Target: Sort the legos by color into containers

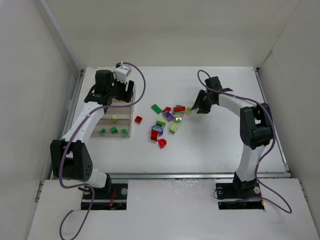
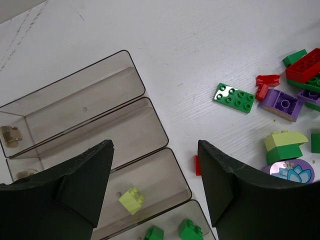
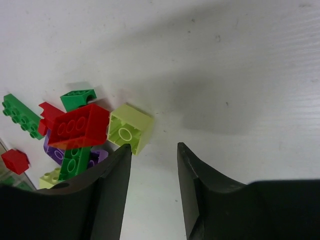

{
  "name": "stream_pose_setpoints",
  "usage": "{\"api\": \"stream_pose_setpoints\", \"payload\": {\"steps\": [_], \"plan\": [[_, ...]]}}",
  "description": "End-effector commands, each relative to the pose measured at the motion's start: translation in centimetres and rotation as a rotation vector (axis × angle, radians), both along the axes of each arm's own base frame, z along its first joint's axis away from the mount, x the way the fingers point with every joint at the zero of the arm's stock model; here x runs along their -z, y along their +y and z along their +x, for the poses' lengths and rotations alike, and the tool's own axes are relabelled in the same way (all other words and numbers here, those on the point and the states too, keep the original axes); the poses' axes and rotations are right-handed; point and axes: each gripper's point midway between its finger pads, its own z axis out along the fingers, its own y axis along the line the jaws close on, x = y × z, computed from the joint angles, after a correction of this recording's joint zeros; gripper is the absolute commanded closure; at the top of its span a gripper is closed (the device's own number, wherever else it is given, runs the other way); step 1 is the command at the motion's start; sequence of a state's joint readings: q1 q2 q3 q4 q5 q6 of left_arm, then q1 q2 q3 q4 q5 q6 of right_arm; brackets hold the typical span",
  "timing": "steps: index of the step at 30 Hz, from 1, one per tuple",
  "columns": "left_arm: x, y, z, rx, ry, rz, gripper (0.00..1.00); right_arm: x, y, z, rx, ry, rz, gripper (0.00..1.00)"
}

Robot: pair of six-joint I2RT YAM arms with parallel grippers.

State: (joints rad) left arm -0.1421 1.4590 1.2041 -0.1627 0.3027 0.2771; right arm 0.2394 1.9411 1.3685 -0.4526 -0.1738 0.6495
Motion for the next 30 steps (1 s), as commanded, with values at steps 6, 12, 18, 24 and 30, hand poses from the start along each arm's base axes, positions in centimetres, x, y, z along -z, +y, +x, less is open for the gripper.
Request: {"api": "stream_pose_setpoints", "payload": {"steps": [6, 12, 18, 24, 30], "plan": [[-1.7, 0.0, -0.4, -0.002, -0.058, -0.026, 0.35, 0.7, 2.4, 1.0, -0.008, -0.008, 0.006, 0.54], [-1.7, 0.0, -0.4, -0.002, -0.058, -0.026, 0.35, 1.2, 2.1, 1.9, 0.023, -0.017, -0.041, 0.59], [-1.8, 0.0, -0.5, -0.002, -0.067, -0.027, 0.35, 1.7, 2.0, 1.9, 0.006, 0.0, -0.057, 0.75], [-2.0, -0.2, -0.4, 0.006, -0.075, -0.033, 0.35, 2.8, 1.8, 1.2, -0.004, 0.025, -0.071, 0.98], [-1.8, -0.3, -0.4, 0.02, -0.078, -0.031, 0.35, 3.2, 1.5, 0.9, -0.037, 0.024, -0.09, 1.0]]}}
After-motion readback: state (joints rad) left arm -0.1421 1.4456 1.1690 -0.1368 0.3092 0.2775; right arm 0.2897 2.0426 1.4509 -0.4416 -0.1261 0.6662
